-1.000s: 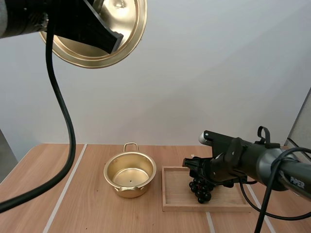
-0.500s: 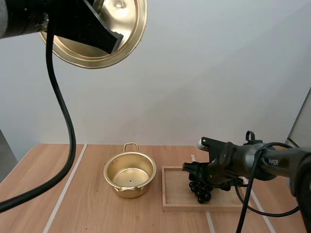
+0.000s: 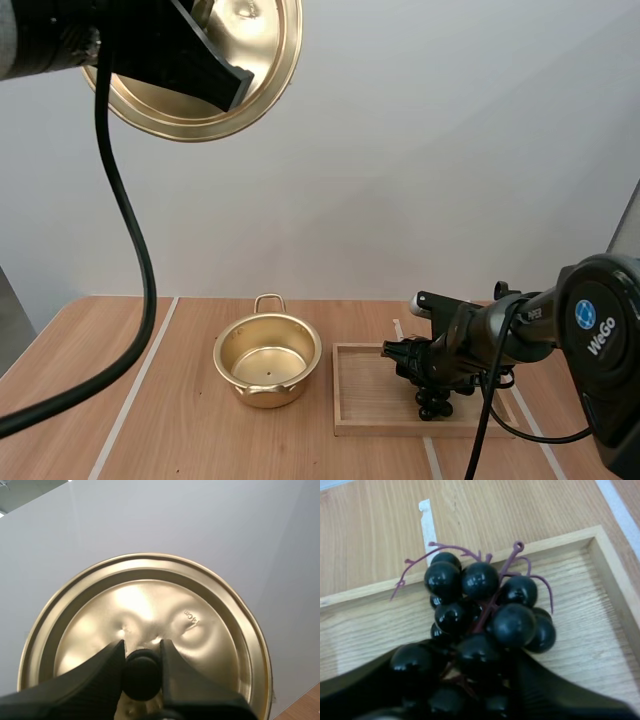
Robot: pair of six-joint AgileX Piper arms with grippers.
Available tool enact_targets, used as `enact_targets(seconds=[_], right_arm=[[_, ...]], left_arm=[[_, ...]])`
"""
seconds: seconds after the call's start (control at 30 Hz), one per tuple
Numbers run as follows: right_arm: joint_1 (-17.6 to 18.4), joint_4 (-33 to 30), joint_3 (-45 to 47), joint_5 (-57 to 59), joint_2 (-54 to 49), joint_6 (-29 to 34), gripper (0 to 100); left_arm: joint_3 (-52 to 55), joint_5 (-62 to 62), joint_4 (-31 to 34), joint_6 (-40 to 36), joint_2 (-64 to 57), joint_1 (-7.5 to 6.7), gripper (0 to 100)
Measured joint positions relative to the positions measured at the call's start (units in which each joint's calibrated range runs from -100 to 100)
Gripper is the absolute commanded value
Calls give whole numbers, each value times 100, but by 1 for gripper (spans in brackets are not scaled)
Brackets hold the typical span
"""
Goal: Open the lid, put the grape in the pot, and close it
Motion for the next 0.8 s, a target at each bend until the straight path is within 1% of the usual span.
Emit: enact_targets(seconds=[0.17, 0.3, 0.43, 0.67, 0.77, 0.8], right_arm=[[0, 119, -23, 0, 0, 0, 0], [0, -16, -39, 74, -80, 0, 0], [0, -34, -276, 862, -506, 0, 0], [17, -49, -1059, 2462, -1595, 10, 0], [80, -53, -1300, 2874, -1844, 10, 0], [167, -63, -1471, 3127, -2006, 10, 0]], left_arm=[[0, 0, 0, 0, 0, 0, 0], [0, 0, 0, 0, 0, 0, 0], [0, 0, 0, 0, 0, 0, 0], [0, 0, 0, 0, 0, 0, 0], [0, 0, 0, 0, 0, 0, 0], [0, 0, 0, 0, 0, 0, 0]])
